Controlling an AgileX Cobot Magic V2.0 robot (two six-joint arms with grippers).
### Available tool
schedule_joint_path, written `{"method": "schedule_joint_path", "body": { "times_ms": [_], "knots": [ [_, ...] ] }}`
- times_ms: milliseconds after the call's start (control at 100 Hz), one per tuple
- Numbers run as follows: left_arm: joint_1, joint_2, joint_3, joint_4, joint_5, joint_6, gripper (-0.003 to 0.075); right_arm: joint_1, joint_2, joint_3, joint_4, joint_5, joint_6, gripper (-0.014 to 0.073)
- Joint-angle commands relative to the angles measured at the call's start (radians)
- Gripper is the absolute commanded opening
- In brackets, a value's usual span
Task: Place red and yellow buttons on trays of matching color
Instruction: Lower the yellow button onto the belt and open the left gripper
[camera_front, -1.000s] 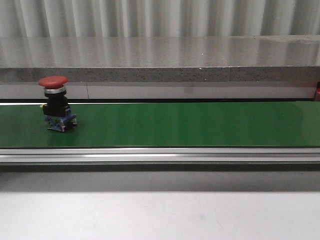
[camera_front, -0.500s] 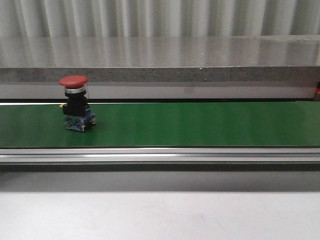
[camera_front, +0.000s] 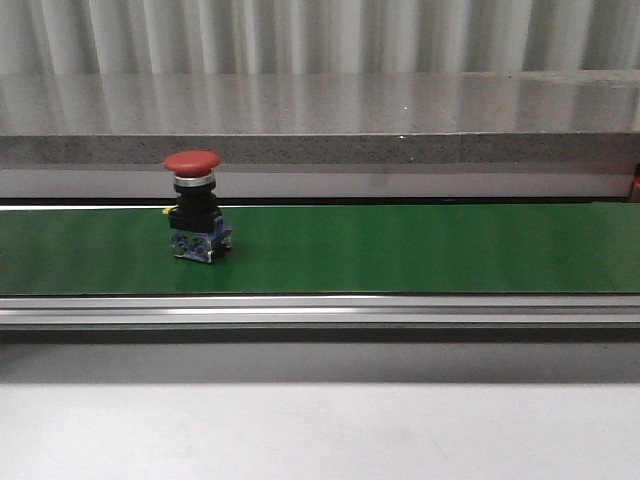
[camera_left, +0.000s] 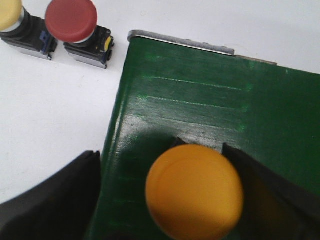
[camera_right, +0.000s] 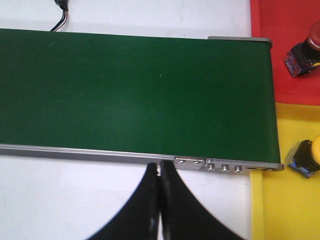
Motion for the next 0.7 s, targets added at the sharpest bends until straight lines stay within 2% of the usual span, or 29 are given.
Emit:
{"method": "schedule_joint_path", "body": {
  "times_ms": [0, 260, 690],
  "knots": [
    [-0.007, -0.031, -0.027, -0.025, -0.045, 0.012, 0.0627, 0.002, -0.007, -0.025, 0.002, -0.055, -0.008, -0.0067],
    [-0.02, -0.037, -0.077, -0.152, -0.01, 0.12, 0.0634, 0.002, -0.007, -0.025, 0.002, -0.055, -0.008, -0.0067],
    [-0.13, -0.162, -0.109, -0.15, 0.003, 0.139, 0.0627, 0.002, -0.007, -0.025, 0.002, -0.055, -0.008, -0.0067]
  ]
}}
